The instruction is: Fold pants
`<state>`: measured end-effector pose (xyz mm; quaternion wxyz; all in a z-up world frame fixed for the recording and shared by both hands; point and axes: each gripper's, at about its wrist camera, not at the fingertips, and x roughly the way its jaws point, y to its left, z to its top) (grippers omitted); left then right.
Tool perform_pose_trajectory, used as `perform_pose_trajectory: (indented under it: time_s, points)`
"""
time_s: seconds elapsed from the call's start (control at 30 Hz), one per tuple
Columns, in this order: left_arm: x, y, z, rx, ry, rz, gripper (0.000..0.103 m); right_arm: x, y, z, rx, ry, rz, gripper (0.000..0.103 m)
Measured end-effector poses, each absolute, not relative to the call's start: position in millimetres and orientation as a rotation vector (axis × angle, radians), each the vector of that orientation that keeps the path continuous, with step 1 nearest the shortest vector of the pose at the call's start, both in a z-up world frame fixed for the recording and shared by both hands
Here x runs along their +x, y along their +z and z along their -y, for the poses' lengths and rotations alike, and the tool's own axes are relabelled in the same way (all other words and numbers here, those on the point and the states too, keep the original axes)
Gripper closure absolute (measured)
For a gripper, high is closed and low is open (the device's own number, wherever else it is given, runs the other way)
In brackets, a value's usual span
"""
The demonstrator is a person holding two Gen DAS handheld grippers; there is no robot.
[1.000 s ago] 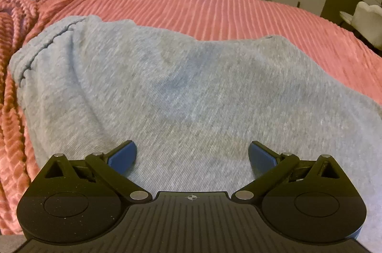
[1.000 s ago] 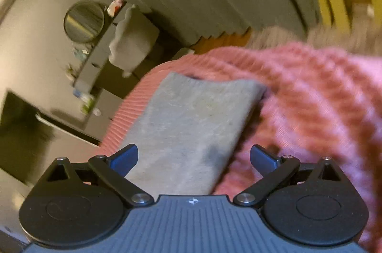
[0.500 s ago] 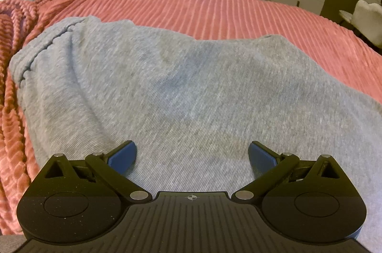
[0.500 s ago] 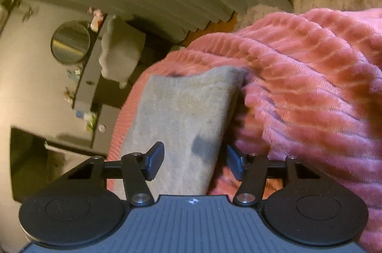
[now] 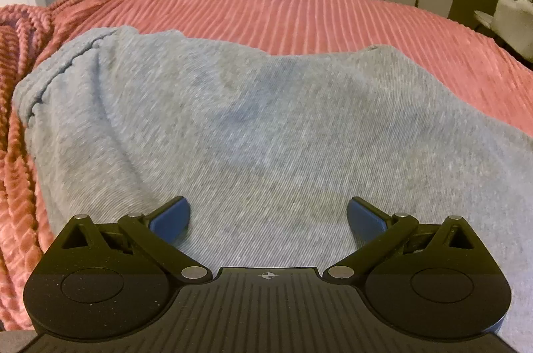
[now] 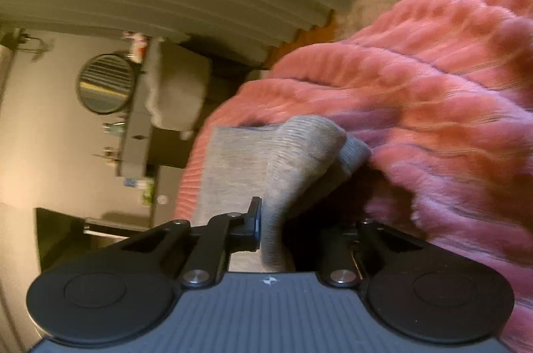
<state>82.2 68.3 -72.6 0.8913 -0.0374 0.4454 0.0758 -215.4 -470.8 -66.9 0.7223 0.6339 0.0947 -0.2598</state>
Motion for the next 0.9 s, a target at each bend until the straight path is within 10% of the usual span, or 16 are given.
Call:
perform_pose_trajectory:
  time_s: [0.9]
  points:
    - [79, -64, -74, -0.115, 0.132, -0.895, 0.000, -204, -56, 471, 1.394, -0.536, -0.192, 0.092]
